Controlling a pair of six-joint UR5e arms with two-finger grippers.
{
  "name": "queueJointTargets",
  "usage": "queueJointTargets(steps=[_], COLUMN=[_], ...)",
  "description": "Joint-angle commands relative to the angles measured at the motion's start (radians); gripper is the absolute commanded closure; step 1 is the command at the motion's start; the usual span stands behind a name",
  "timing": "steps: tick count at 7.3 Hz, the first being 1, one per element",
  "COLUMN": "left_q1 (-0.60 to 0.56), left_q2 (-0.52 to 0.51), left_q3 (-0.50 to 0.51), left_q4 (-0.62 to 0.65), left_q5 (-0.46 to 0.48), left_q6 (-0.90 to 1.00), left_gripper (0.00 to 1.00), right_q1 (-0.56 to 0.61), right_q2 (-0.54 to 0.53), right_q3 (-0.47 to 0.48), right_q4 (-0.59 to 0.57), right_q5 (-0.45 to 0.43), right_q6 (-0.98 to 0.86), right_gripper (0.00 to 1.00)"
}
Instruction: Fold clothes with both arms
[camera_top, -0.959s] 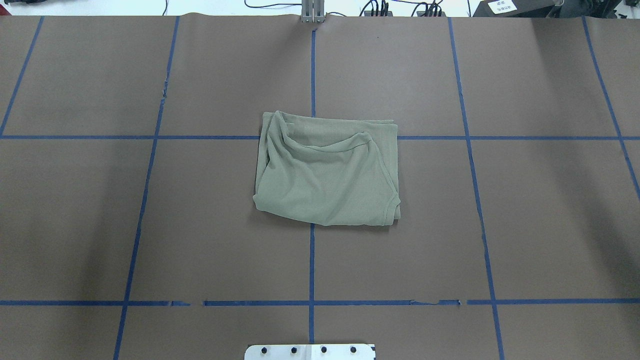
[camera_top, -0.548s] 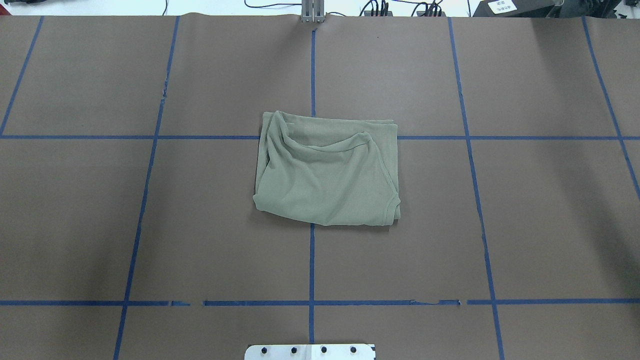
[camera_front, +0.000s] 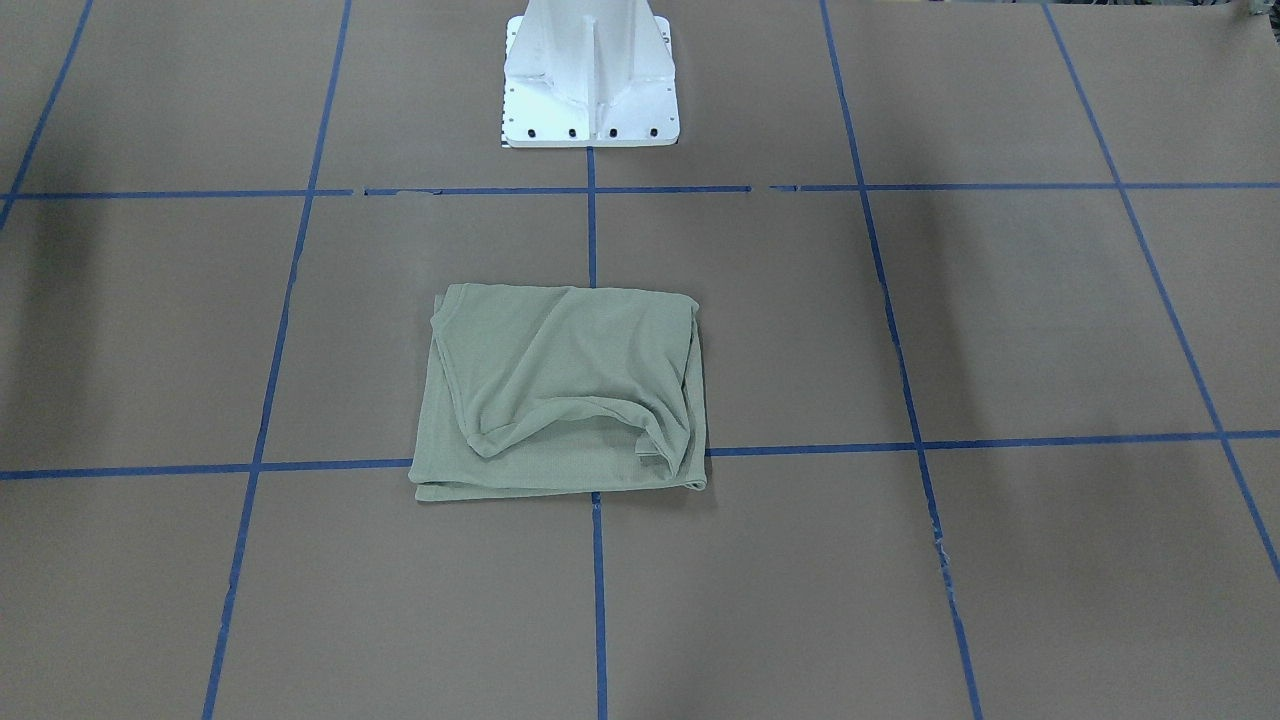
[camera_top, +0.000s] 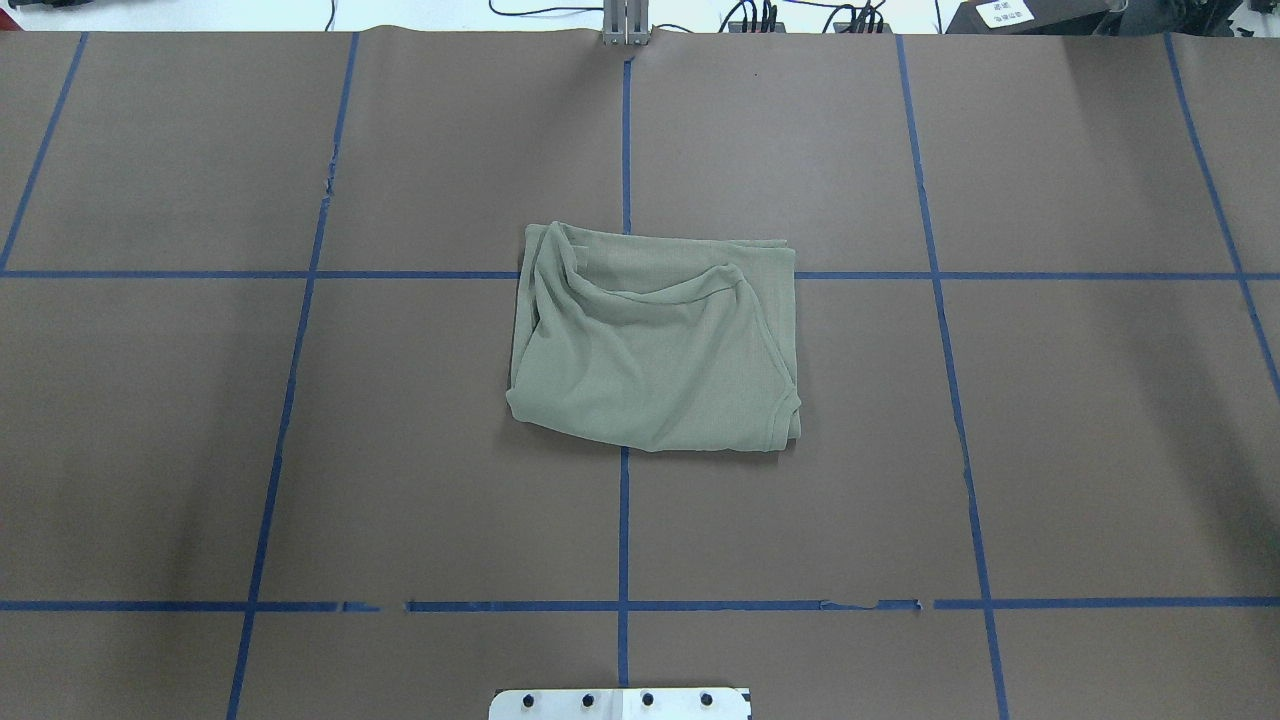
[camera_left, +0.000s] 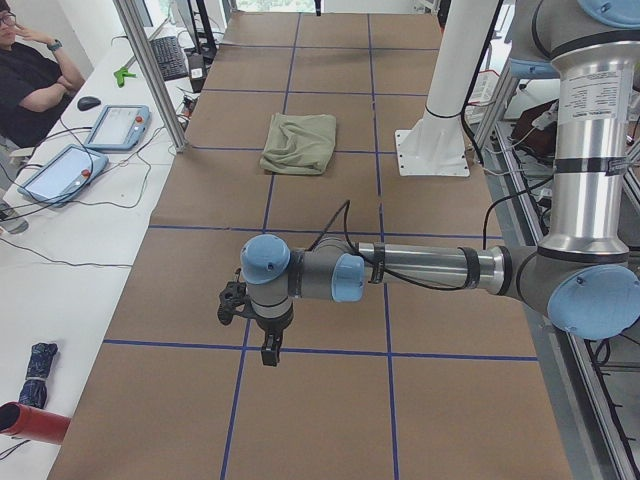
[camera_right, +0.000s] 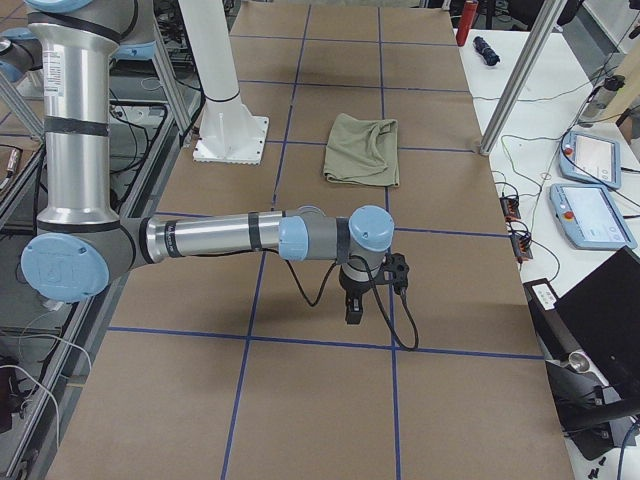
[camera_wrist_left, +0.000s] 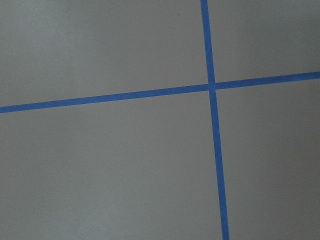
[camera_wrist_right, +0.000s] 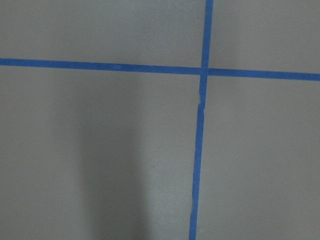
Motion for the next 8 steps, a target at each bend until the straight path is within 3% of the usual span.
queueJointTargets(steps=[1,8], left_q1=[0.0,0.0], left_q2=[0.0,0.001], left_q3=[-0.017,-0.017], left_q4=[0.001,0.001], left_q5=[-0.01,-0.01], left_q6=[-0.019,-0.02], left_gripper=[0.0,0.0], right_q1=[0.049,0.095], right_q2=[-0.044,-0.04], right_q3=[-0.003,-0.003], right_q4=[0.001,0.006], right_q5=[0.0,0.0], right_q6=[-0.003,-0.001], right_gripper=[0.0,0.0])
